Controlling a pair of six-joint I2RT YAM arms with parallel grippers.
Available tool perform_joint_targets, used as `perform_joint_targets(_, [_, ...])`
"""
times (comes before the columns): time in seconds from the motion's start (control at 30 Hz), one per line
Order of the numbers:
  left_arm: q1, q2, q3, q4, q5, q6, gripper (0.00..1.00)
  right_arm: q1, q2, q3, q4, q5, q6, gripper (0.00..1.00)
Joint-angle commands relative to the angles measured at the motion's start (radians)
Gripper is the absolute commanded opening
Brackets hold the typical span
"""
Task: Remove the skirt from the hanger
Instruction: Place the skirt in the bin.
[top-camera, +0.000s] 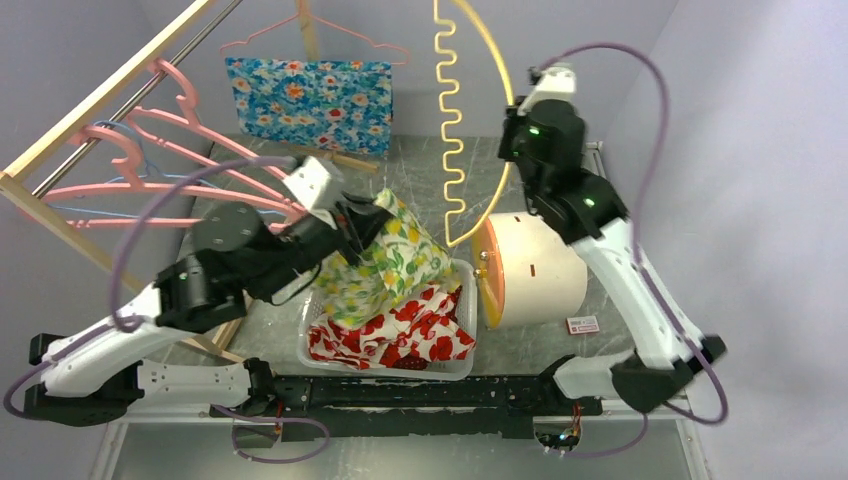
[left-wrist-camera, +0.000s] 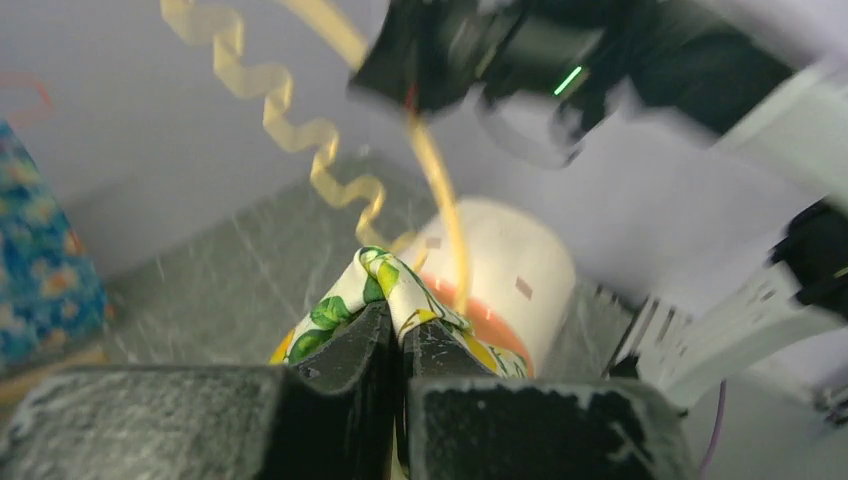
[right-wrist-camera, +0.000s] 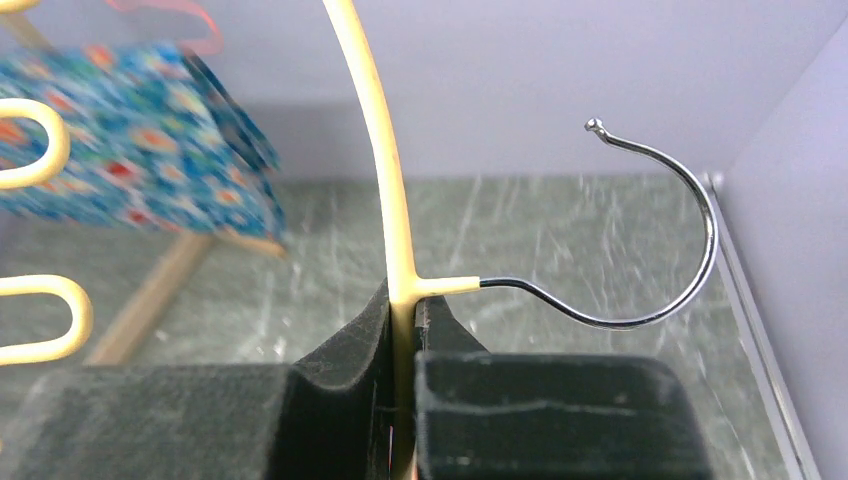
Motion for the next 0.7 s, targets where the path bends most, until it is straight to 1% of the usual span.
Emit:
perform_joint_targets(0.0, [-0.004, -0.035, -0.139, 0.034, -0.044, -0.113, 0.07, 0.004, -0.139, -0.005, 0.069, -0.049, 0.010, 0.00])
perform_joint_targets(0.13, [-0.004, -0.036, -0.240, 0.003, -0.079, -0.205, 0.07, 0.004, -0.212, -0.018, 0.058, -0.105, 0.037, 0.00])
perform_joint_targets(0.27, [-0.003, -0.047, -0.275, -0.043, -0.094, -0.249, 0.07, 0.005, -0.248, -0.035, 0.062, -0.119, 0.038, 0.00])
perform_joint_targets(0.33, [-0.004, -0.063, -0.251, -0.071, -0.094, -0.250, 0.07, 0.004, -0.248, -0.038, 0.056, -0.119, 0.037, 0.00])
perform_joint_targets(0.5, [-0.004, -0.108, -0.125, -0.184, -0.089, -0.262, 0.07, 0.004, -0.247, -0.044, 0.053, -0.133, 0.040, 0.00])
perform_joint_targets(0.67, [-0.004, -0.162, -0.083, -0.210, 0.011, -0.293, 0.07, 0.004, -0.260, -0.079, 0.080, -0.126, 0.035, 0.00])
